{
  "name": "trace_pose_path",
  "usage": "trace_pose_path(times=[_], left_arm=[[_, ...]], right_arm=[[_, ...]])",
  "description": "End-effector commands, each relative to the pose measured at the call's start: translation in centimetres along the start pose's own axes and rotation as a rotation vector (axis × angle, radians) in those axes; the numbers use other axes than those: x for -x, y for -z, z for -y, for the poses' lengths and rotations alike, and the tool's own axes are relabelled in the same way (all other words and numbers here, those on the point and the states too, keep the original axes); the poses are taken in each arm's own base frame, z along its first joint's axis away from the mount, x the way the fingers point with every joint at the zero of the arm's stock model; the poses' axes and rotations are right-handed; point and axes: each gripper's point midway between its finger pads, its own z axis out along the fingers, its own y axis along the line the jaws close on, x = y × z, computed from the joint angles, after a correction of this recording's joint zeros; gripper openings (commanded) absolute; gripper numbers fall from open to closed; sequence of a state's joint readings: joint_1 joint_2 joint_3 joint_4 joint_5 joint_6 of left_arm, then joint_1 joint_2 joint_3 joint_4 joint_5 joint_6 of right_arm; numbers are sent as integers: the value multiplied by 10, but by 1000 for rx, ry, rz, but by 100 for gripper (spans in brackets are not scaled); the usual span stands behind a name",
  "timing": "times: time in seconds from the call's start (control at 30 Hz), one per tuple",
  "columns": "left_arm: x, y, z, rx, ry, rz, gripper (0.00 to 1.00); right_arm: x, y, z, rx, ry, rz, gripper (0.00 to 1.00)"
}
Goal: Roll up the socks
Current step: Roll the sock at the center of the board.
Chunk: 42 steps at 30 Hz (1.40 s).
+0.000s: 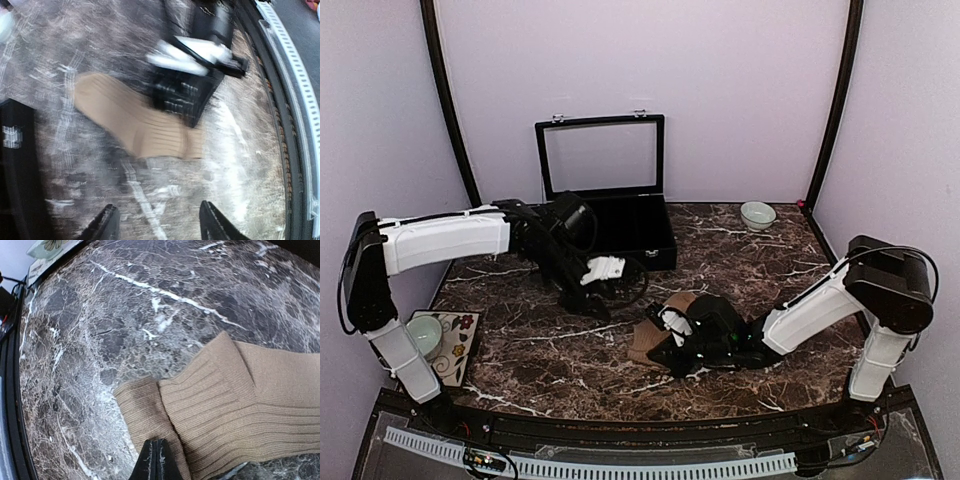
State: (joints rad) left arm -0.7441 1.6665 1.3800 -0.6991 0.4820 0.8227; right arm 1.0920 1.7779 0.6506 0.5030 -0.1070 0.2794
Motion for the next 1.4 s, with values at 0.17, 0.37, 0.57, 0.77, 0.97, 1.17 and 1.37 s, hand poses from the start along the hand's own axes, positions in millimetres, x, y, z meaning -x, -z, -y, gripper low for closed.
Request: trace_pose_path(times=[0.17,0.37,0.57,0.77,0.97,1.17,1.37], left_arm=[[-39,-77,93,-204,-226,-127,44],[-27,-96,78,-128,-279,-107,44],[-23,-114,69,-86,-343,-115,44],[-25,-130,59,-60,-351,-134,44],[-17,-130,50,-13,-359,-117,50],[-17,-124,51,-1,-363,-114,51],[-32,-130,57,-28,-368,-158,50]], right_arm=[[-34,4,15,36,-183,-137,0],[-40,4,20,42,-223,-154,0],[-42,6,24,53,-256,-154,0],[-41,7,24,66,-268,-155,0],[-42,5,23,81,-278,-162,0],[-43,3,21,95,-286,-171,0],[-41,2,22,100,-299,-171,0]])
